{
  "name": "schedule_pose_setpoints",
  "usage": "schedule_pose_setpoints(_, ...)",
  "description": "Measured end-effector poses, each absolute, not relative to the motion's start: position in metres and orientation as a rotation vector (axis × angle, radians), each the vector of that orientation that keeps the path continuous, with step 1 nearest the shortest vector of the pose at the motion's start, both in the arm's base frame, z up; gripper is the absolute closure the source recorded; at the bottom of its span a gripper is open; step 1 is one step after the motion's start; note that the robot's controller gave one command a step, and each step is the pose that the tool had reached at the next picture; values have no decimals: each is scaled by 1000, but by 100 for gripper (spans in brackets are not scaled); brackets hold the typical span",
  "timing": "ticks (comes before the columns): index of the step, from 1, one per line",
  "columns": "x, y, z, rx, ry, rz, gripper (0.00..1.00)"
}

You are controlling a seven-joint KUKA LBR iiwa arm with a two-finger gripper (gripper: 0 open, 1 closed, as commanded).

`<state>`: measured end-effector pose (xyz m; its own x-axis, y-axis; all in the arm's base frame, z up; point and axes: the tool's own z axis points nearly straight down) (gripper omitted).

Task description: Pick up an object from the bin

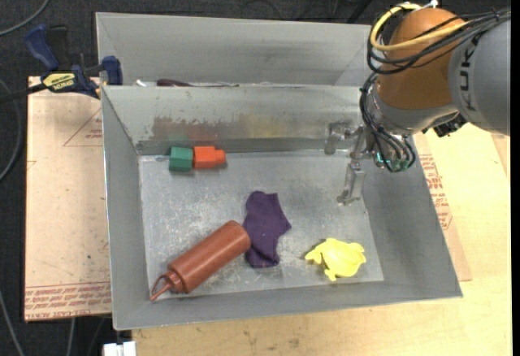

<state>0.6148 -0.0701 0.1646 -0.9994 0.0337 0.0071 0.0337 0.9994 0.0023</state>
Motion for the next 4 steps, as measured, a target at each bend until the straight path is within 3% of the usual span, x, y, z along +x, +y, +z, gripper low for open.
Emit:
schedule_pose_setpoints(2,589,-67,127,195,-3130,-5,0)
schedule_pose_setpoints(3,567,-72,107,-35,-3146,-3,0)
schedule_pose_setpoints(4,543,-79,83,63,-3139,-5,0)
